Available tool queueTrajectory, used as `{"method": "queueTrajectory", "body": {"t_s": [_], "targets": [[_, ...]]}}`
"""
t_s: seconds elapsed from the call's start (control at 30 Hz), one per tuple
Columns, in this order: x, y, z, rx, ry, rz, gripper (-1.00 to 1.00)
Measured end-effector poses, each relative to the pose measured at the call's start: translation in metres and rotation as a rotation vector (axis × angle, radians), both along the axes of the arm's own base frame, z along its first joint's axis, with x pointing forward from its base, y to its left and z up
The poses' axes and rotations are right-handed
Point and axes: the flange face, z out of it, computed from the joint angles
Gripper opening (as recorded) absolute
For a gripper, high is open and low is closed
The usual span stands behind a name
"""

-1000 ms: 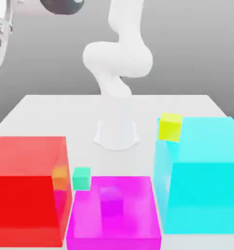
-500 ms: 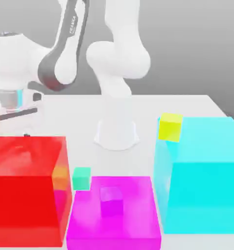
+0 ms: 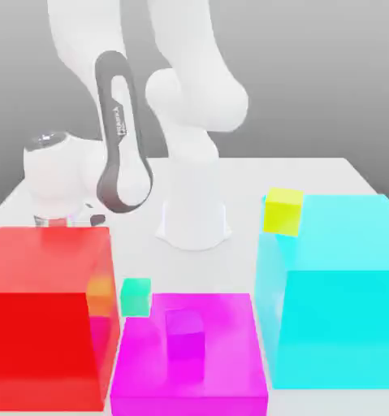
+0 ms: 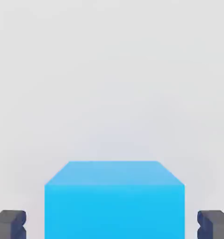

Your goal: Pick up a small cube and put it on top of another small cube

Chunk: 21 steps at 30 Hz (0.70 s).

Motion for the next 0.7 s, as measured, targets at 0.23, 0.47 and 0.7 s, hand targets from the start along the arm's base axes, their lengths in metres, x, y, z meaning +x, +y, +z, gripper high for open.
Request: {"method": "queueTrajectory", "body": {"t_s": [0.23, 0.47, 0.7], "targets": [[0.001, -0.001, 0.017, 0.000, -0.001, 0.000, -1.00], [0.011, -0.003, 0.071, -0.016, -0.023, 0.054, -1.00], [0.053, -0.068, 0.144, -0.180, -0.201, 0.141, -1.00]]}}
